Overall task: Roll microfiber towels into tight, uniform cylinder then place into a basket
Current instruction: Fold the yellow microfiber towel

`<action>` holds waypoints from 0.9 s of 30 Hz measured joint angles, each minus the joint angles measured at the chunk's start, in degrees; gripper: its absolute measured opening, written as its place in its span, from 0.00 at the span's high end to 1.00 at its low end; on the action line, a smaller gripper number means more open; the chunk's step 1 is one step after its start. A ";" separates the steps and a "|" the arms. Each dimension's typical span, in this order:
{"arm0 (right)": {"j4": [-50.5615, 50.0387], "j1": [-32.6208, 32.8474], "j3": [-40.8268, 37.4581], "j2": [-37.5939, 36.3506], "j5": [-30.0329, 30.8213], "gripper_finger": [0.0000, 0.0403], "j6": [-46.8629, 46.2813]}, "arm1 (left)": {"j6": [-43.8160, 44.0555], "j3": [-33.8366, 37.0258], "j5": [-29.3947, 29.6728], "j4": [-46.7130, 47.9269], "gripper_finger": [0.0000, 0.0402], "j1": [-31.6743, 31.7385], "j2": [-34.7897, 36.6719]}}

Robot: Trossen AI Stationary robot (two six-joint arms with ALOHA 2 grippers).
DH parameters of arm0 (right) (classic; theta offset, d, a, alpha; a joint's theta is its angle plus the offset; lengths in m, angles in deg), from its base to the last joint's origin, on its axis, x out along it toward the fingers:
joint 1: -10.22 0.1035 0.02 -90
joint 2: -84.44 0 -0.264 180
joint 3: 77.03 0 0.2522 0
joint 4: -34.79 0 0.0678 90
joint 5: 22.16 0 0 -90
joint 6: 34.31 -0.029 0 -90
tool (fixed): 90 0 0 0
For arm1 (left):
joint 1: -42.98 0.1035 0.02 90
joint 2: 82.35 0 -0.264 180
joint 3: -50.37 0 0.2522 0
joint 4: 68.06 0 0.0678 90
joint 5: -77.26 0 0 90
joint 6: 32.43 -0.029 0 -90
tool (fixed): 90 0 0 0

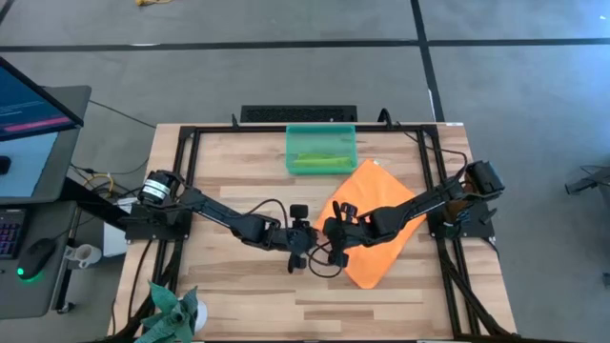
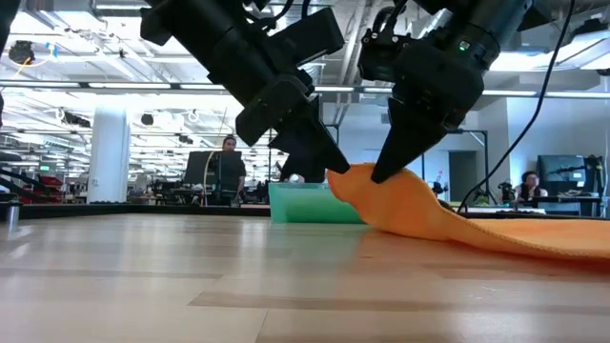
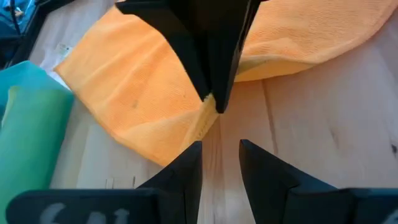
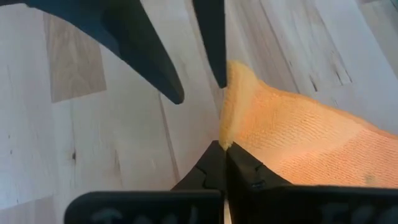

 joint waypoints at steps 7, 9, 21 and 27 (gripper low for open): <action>0.54 0.51 0.00 0.00 -2.82 0.98 -0.04 | -0.86 0.00 2.05 2.80 0.76 0.10 0.00; 1.34 0.49 0.00 0.00 -3.26 0.99 -0.02 | -0.86 0.00 2.10 2.80 0.76 0.19 0.02; 2.62 0.49 0.00 -0.02 -8.27 0.99 0.40 | -0.63 0.00 5.46 3.08 0.76 0.26 0.02; 2.72 0.41 0.00 -0.09 -7.92 0.96 0.42 | -1.14 0.00 -2.96 3.23 0.76 0.26 0.02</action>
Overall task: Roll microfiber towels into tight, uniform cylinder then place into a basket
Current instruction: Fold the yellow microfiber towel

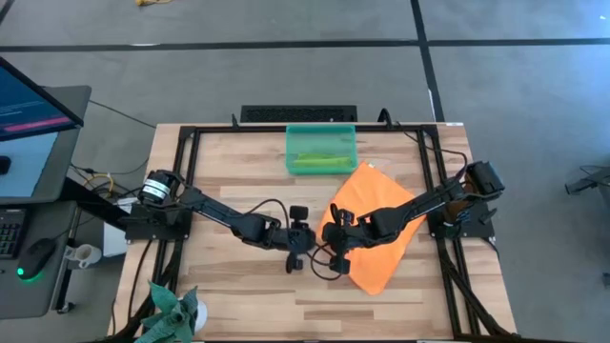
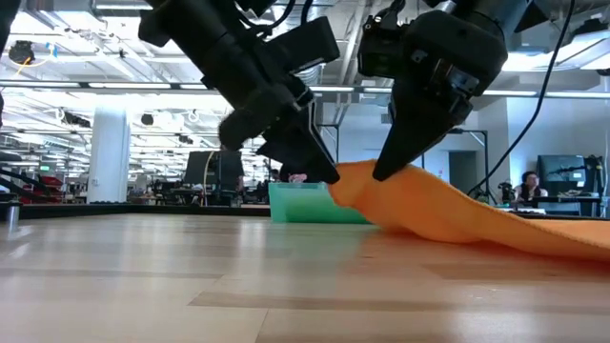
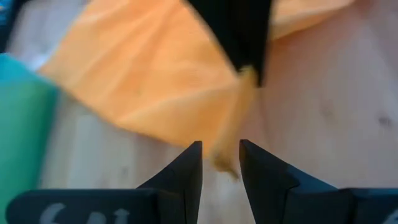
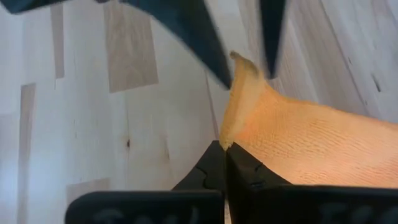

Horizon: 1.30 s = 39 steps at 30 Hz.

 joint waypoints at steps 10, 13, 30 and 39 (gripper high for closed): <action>3.16 0.00 0.00 0.00 0.34 0.98 1.46 | -1.72 0.02 -0.92 -0.94 0.76 0.00 0.00; 3.07 -0.03 0.00 0.00 0.36 0.96 1.49 | -1.74 0.02 1.04 -0.59 0.76 0.02 0.00; 2.46 0.28 0.00 0.00 0.32 0.86 -0.26 | -4.47 0.02 0.39 0.44 0.99 -0.08 0.00; 3.13 1.08 0.10 2.78 0.72 0.76 -2.81 | -4.93 -1.99 6.57 7.86 1.00 -1.76 0.00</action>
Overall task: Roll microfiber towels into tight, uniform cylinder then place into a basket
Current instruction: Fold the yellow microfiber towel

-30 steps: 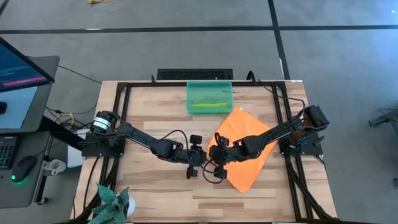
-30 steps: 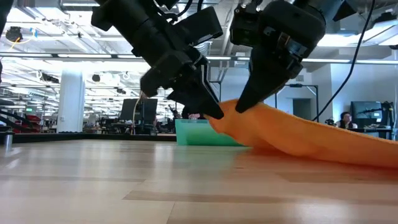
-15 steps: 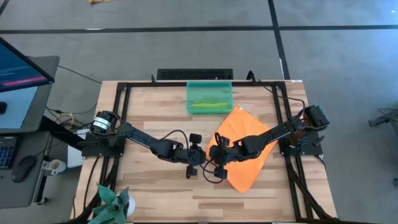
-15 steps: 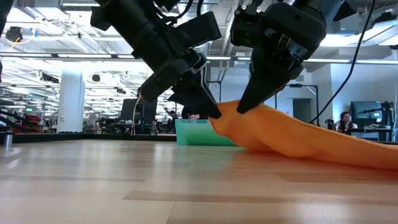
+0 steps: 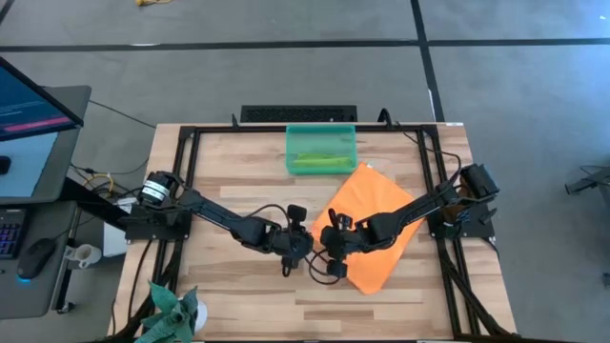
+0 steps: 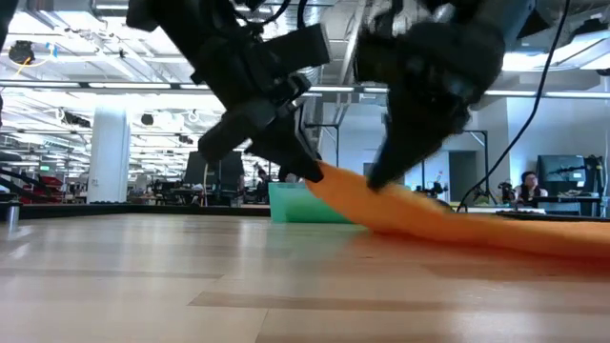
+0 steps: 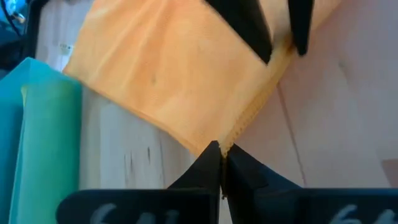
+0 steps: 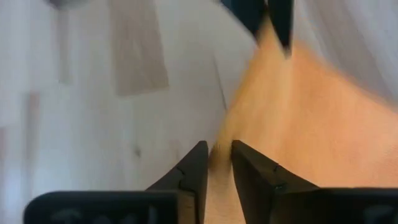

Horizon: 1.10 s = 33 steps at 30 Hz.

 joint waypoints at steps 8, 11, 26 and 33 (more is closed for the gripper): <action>-4.27 -1.23 -0.21 1.31 -2.94 0.72 -3.95 | 4.89 -5.29 0.73 11.95 1.00 -2.01 0.00; -6.99 -0.96 -0.22 1.28 -4.27 0.72 -6.31 | 6.19 -5.90 6.31 16.27 1.00 -3.15 0.00; -16.07 3.51 -0.23 1.30 -15.16 0.73 -16.18 | 16.66 -7.89 16.73 32.42 1.00 -3.72 0.00; -21.61 4.07 2.25 1.30 -16.86 0.73 -16.25 | 16.54 -7.89 14.65 33.86 1.00 -3.72 0.00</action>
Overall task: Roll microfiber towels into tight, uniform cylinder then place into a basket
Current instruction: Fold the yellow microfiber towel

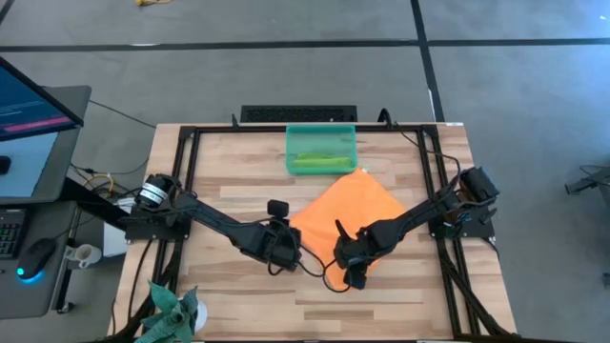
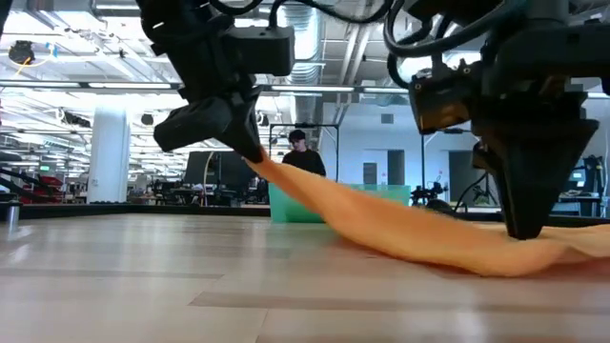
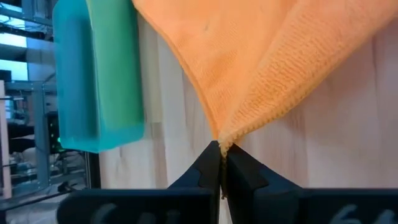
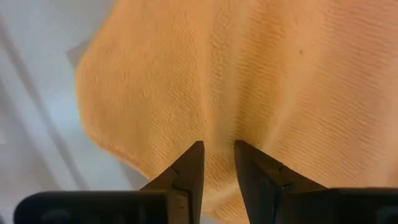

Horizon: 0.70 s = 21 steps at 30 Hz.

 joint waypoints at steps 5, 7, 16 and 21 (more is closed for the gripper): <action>0.13 2.54 0.90 0.00 2.17 0.73 0.09 | 2.52 0.00 -0.03 3.00 1.00 0.00 0.00; 2.92 4.51 0.92 0.00 6.36 0.73 -1.48 | 2.96 0.00 -0.26 2.99 1.00 0.00 0.00; 2.76 13.48 0.95 0.00 32.81 0.73 -7.32 | 9.12 0.00 -16.01 3.11 1.00 -2.17 0.00; -2.44 11.68 0.95 0.00 38.70 0.73 -13.16 | 17.60 0.00 -25.78 3.11 1.00 -4.97 0.00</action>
